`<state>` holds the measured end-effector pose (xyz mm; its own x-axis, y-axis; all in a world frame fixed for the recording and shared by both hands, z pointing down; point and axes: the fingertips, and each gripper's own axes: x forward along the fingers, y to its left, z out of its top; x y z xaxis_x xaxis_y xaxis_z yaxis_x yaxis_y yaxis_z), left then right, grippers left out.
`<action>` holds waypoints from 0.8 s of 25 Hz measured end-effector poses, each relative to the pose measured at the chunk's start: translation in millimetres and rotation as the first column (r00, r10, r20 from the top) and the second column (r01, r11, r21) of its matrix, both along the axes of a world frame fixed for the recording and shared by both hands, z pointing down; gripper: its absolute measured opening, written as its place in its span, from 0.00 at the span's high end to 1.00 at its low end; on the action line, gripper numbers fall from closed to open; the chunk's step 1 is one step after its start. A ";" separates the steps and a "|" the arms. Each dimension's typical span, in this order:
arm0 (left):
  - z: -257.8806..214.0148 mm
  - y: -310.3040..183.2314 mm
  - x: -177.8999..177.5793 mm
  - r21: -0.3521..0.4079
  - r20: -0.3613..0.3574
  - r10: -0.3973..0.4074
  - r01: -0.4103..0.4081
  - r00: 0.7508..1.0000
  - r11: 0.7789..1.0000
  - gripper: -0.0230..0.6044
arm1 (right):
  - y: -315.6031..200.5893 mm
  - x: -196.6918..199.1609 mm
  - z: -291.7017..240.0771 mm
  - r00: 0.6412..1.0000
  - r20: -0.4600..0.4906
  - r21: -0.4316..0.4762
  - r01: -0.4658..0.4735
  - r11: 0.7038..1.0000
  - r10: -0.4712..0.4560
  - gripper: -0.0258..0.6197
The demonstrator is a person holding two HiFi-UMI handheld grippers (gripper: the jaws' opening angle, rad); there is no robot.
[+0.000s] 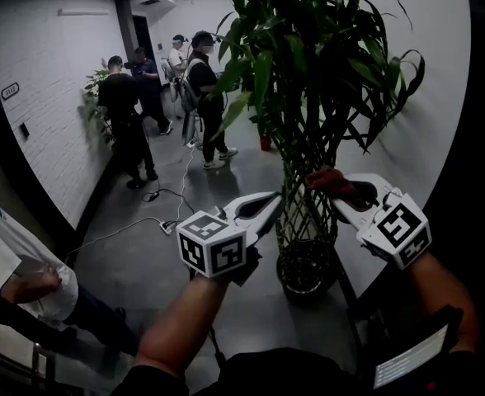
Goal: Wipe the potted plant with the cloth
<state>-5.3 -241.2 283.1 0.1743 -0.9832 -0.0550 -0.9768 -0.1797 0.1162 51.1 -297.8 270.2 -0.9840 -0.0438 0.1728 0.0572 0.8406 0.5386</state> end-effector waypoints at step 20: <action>166.3 295.8 107.9 -0.165 -0.158 -0.042 0.016 0.986 0.986 0.94 | 267.7 193.0 208.3 0.938 -0.035 -0.670 -0.279 0.688 0.346 0.87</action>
